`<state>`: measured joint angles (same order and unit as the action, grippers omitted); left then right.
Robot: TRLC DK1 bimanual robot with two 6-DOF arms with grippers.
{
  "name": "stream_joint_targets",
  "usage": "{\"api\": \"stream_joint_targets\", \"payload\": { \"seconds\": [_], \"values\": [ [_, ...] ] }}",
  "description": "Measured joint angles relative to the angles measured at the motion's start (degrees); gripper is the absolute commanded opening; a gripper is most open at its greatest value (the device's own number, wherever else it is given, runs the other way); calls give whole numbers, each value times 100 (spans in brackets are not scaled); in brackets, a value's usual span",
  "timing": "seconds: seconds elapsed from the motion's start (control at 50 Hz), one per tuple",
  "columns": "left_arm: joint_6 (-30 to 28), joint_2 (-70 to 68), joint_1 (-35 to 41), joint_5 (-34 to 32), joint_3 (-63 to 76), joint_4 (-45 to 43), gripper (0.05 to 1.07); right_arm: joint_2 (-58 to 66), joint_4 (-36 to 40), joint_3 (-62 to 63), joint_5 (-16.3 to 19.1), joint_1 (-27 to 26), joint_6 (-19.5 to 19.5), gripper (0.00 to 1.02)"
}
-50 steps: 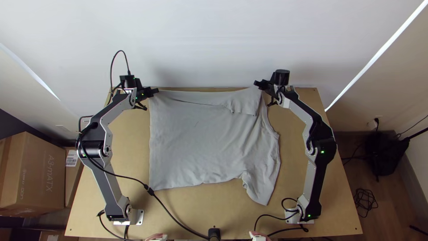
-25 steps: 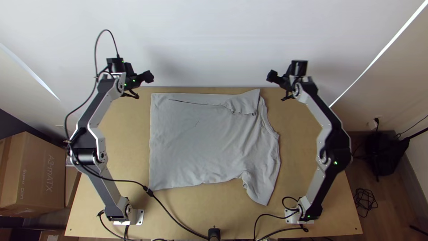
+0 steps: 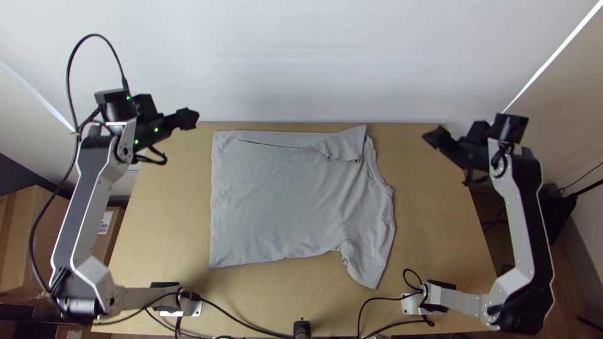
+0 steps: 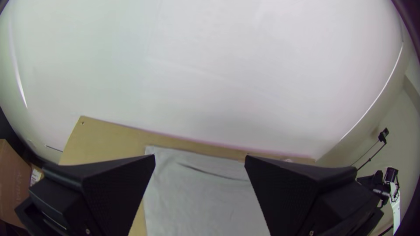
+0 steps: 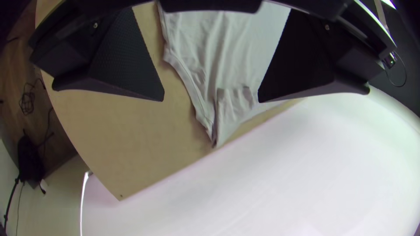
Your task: Fold the t-shirt
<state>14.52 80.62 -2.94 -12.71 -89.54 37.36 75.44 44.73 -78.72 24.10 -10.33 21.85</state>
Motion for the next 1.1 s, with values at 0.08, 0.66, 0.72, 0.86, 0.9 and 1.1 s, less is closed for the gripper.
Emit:
{"api": "stream_joint_targets", "payload": {
  "seconds": [0.08,0.66,0.72,0.86,0.9,1.1],
  "values": [
    [-22,-439,0,-17,348,251,103,-280,695,278,184,-192,-334,95],
    [-131,-2214,798,-103,1137,1279,103,66,2212,2361,852,-417,-2098,77],
    [-131,-2214,798,-105,1154,1307,103,236,2177,2444,855,-439,-2199,66],
    [-151,-2214,772,-103,1180,1335,103,586,1790,2691,852,-514,-2299,65],
    [-151,-2214,769,-103,1198,1333,103,645,1716,2769,852,-520,-2317,65],
    [-153,-2218,734,-103,1335,1335,103,796,1364,2994,848,-522,-2350,65]
  ]
}}
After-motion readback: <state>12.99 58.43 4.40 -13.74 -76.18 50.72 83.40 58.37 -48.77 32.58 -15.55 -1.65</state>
